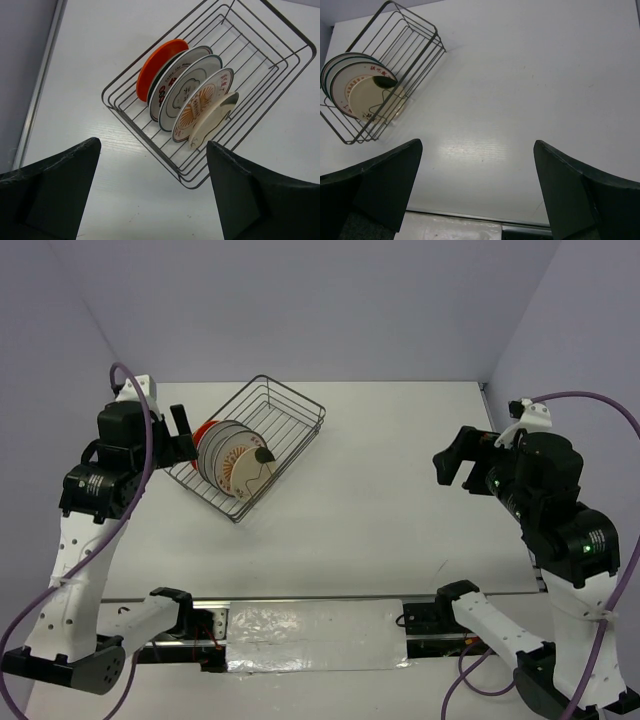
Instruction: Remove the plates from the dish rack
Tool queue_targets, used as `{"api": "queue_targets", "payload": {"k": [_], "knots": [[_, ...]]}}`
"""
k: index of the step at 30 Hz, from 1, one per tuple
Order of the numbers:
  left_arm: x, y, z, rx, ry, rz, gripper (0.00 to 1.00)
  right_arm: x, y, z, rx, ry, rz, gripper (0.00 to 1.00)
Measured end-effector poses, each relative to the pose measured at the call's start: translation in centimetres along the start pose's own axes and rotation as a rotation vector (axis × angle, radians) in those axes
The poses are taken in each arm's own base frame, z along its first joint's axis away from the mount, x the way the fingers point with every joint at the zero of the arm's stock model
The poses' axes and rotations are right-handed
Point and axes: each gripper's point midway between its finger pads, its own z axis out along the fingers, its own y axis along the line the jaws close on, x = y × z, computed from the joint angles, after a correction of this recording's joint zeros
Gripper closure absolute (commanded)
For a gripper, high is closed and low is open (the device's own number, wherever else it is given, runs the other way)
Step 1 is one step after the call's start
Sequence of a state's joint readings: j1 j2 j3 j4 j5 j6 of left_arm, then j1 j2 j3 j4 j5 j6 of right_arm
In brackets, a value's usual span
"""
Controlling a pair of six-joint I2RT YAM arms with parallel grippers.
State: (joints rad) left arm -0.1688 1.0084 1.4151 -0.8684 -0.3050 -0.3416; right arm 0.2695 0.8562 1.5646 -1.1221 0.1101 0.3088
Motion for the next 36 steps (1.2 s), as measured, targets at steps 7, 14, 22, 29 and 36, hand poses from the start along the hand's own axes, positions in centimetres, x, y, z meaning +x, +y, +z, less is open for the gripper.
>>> {"api": "queue_targets", "payload": {"k": [7, 14, 22, 29, 36], "knots": [[-1.3, -3.7, 0.1, 0.121, -0.012, 0.09, 0.01, 0.0, -0.1, 0.0, 0.003, -0.002, -0.008, 0.0], [-1.4, -9.9, 3.4, 0.221, 0.037, 0.256, 0.02, 0.9, 0.7, 0.5, -0.053, 0.022, -0.026, 0.0], [5.8, -11.8, 10.1, 0.215, 0.228, 0.406, 0.31, 1.4, 0.9, 1.0, -0.065, 0.04, -0.035, 0.0], [10.6, -12.0, 14.3, 0.183, 0.326, 0.461, 0.38, 1.8, 1.1, 1.6, -0.075, 0.066, -0.044, 0.0], [12.7, -11.4, 17.3, 0.138, 0.371, 0.467, 0.54, 2.3, 1.5, 1.7, -0.101, 0.087, -0.044, 0.0]]}}
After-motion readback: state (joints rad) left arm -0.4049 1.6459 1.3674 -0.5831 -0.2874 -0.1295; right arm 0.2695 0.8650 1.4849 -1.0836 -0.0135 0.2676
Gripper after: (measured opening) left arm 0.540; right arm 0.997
